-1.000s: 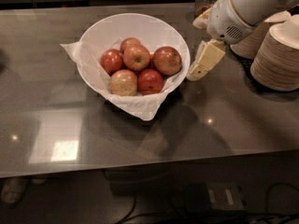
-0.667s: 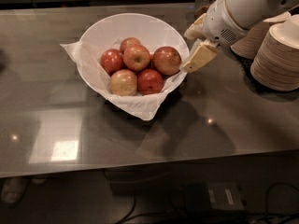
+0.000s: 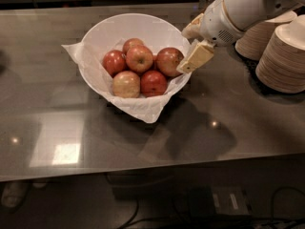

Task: Pick apple from white bowl

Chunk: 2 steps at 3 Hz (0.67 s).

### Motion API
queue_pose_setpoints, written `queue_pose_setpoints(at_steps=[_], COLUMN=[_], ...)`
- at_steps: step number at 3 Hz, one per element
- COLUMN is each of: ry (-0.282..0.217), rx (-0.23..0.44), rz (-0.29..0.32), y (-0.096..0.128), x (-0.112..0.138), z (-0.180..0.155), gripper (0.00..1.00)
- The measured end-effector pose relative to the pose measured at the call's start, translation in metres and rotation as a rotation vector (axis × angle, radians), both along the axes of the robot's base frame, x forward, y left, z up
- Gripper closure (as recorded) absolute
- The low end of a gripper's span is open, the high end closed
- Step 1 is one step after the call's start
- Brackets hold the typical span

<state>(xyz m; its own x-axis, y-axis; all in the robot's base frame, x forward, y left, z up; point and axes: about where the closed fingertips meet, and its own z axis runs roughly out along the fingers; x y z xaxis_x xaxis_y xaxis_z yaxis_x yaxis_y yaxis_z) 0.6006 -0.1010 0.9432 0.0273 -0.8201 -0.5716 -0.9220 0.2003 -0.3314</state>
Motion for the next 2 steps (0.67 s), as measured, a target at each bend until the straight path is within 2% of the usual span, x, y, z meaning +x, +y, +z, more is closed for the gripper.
queue_pose_setpoints(at_steps=[2], ry=[0.012], rx=[-0.010], rz=[0.072], y=[0.028], x=[0.002], z=[-0.006], gripper=[0.32])
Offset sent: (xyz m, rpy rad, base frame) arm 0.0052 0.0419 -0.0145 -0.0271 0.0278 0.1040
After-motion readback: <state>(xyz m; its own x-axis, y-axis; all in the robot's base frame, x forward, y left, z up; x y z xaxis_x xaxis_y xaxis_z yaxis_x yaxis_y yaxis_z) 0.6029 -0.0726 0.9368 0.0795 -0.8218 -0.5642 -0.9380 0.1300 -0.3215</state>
